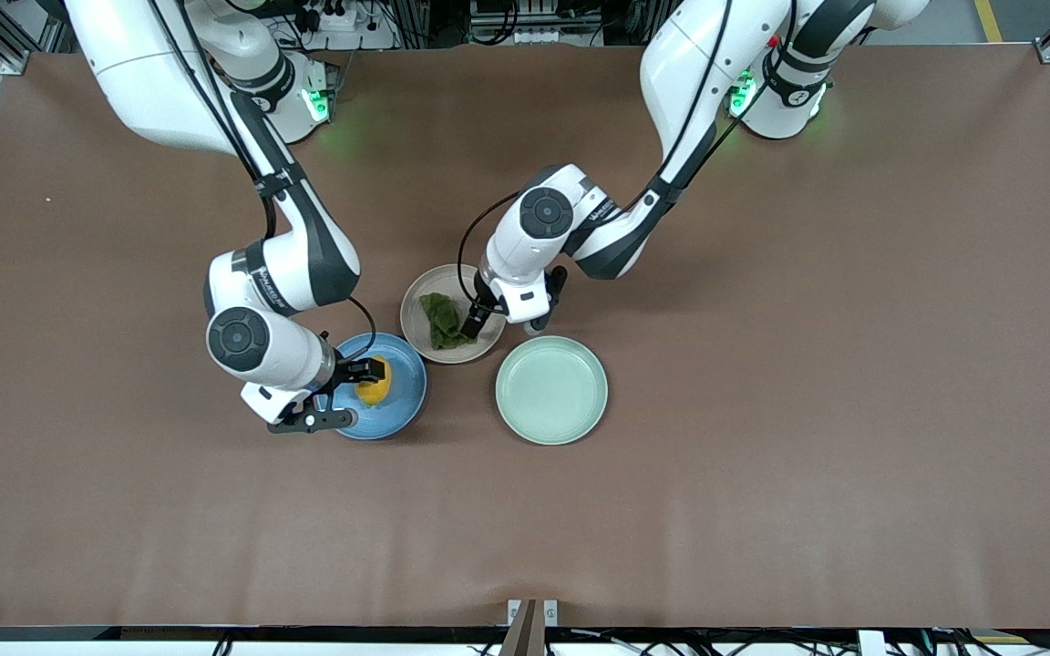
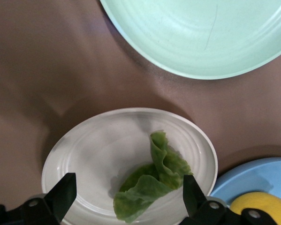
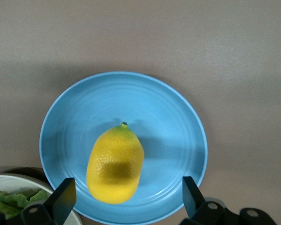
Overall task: Pick lemon and lettuce from blue and beige plates
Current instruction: 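Lower the right gripper onto the lemon while the left gripper grasps the lettuce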
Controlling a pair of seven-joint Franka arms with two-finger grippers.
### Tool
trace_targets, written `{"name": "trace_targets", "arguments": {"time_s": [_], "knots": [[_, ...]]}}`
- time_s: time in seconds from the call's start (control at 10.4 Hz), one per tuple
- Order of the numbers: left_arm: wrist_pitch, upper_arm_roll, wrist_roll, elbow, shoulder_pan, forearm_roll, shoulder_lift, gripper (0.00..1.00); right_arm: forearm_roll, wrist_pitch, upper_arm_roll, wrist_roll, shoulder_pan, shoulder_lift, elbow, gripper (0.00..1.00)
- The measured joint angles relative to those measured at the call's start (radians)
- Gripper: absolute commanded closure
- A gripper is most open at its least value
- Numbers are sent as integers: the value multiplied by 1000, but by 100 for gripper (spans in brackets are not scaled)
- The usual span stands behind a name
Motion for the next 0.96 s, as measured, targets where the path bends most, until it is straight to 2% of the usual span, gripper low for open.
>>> {"name": "trace_targets", "arguments": {"time_s": [0.29,0.87,0.96], "knots": [[77,40,-1,1,-43,0,31,0,21,45,0,1,19,29,-5,0],[245,66,-1,3,-62,0,71,0,27,138,0,1,30,51,-60,0],[270,86,-1,3,-81,0,82,0,27,139,0,1,30,52,-62,8]]}}
